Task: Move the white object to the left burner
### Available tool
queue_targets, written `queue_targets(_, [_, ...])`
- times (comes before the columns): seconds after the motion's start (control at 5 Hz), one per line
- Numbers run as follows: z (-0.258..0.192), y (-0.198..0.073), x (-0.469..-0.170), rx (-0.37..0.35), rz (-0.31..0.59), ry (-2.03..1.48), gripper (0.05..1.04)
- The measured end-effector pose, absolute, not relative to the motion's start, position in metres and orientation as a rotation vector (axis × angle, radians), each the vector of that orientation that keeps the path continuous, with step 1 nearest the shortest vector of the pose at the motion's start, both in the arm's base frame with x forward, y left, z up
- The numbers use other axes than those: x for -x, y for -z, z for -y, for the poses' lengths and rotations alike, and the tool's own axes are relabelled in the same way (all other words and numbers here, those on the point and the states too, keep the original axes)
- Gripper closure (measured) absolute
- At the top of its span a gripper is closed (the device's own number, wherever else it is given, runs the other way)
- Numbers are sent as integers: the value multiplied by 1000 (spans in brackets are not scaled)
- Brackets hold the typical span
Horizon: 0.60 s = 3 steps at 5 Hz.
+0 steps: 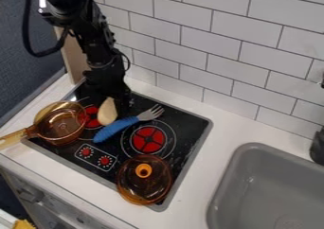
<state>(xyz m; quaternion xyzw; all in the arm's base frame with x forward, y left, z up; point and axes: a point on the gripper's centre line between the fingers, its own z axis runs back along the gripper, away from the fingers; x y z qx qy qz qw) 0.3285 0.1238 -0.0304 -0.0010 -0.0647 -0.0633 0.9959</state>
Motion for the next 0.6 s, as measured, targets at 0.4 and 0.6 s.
queue_targets(0.4, [-120,-4,-325,-7,180,154,83])
queue_targets(0.6, [-119,-26,-322,-34,224,174,84])
